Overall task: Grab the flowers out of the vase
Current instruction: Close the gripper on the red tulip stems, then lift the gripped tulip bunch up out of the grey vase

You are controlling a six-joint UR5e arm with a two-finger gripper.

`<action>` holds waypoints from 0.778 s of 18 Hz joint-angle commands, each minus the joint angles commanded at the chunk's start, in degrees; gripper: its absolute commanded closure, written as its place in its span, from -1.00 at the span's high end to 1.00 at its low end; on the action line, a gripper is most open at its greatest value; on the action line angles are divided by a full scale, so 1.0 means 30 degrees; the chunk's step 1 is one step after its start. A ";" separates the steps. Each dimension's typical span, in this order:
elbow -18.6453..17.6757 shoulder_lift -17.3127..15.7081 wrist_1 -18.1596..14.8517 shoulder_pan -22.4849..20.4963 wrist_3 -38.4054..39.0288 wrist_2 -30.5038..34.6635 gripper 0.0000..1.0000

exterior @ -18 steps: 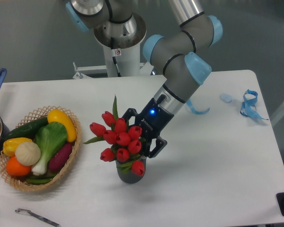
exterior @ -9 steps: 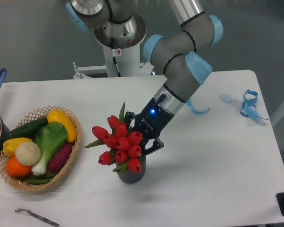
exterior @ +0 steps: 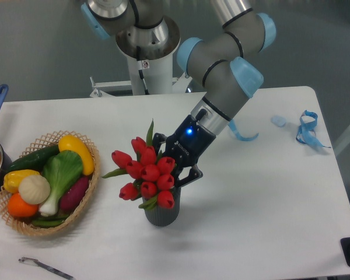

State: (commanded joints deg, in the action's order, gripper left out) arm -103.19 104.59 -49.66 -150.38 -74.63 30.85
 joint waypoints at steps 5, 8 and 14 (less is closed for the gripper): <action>0.0557 -0.0381 0.0000 -0.0087 0.1056 -0.0088 -0.13; 0.0967 -0.0703 0.0000 -0.0059 0.1962 -0.0759 -0.13; 0.1377 -0.0880 0.0000 -0.0029 0.2815 -0.0820 -0.13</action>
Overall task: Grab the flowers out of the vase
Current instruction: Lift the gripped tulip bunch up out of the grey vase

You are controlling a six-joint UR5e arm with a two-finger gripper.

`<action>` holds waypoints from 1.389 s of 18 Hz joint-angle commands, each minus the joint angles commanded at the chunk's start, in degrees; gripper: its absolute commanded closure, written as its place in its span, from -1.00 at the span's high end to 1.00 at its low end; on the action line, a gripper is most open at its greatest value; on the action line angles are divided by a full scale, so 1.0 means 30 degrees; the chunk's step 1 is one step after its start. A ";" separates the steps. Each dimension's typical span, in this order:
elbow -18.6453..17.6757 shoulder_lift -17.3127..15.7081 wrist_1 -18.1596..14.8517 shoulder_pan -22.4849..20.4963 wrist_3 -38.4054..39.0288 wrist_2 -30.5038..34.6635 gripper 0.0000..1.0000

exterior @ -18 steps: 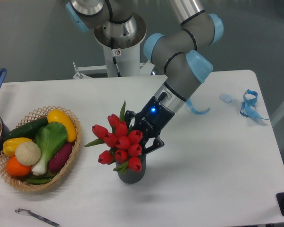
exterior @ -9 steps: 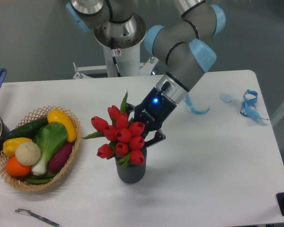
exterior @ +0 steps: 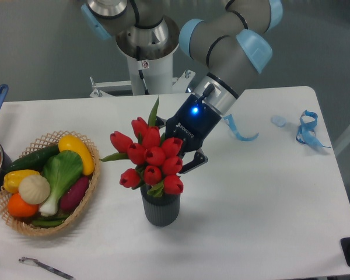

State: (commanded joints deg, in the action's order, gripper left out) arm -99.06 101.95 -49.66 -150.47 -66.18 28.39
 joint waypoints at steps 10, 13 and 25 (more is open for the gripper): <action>0.1435 -0.0293 0.0000 -0.0526 0.2839 -0.0908 -0.13; 0.1729 -0.0351 0.0000 -0.0819 0.3864 -0.1549 -0.13; 0.3690 0.0028 0.0000 -0.2400 0.5013 -0.2227 -0.13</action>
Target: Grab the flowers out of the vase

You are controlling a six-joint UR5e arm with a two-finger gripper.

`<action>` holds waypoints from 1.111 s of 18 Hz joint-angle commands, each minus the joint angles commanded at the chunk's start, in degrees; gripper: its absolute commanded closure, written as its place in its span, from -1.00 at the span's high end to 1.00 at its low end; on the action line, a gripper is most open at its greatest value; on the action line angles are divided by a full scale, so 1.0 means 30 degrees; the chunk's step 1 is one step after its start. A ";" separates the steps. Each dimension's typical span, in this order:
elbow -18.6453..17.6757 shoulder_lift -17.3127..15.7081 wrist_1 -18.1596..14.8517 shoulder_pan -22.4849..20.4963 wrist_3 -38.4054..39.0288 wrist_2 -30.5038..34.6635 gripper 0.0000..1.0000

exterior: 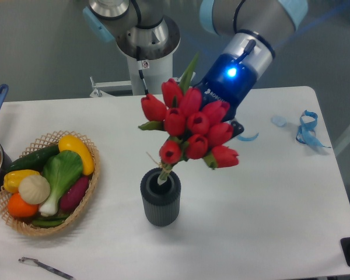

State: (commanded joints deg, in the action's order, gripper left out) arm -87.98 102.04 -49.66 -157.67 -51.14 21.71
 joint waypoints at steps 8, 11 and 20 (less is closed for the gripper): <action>0.1789 0.2373 0.0029 -0.0585 -0.2050 0.0293 -0.13; 0.1760 0.2930 0.0117 -0.0969 -0.3485 0.0293 -0.13; 0.1584 0.3049 0.0117 -0.0911 -0.3958 0.1231 -0.13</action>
